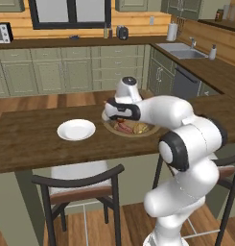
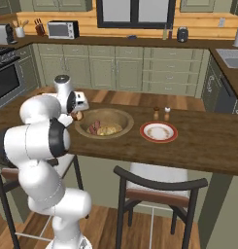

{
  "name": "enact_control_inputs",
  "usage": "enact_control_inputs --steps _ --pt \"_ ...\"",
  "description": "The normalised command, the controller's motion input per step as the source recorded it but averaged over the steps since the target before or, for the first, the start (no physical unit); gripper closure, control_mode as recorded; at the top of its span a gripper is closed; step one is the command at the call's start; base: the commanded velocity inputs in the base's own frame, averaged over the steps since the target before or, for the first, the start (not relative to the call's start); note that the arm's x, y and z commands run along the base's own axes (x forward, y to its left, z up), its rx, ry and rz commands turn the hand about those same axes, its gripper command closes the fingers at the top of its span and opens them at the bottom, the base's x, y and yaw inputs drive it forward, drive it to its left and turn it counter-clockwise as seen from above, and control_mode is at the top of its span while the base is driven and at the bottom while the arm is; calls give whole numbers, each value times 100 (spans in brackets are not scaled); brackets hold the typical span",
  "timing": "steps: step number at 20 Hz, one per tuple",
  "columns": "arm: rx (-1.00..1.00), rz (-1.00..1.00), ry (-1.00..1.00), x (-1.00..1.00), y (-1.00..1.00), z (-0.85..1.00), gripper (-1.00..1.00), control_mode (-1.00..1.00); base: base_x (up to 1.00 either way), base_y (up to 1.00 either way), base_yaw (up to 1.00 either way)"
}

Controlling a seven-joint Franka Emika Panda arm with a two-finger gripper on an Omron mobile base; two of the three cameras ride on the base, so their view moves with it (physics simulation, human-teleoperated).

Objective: Place one bun and one sausage from the bowl on each plate.

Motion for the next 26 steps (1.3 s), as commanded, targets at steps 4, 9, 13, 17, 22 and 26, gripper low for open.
enact_control_inputs --steps 4,9,13,17,22,26 --pt "16 -1 0 -22 100 59 100 -100 0 0 0" --pt "5 -9 4 1 100 4 100 -100 0 0 0" --pt "1 -15 17 21 99 -15 100 -100 0 0 0" --pt "2 -14 21 11 81 -23 100 -100 0 0 0" --pt "2 -16 13 29 33 -27 100 -100 0 0 0" --pt "0 -17 8 55 28 -39 100 -100 0 0 0"
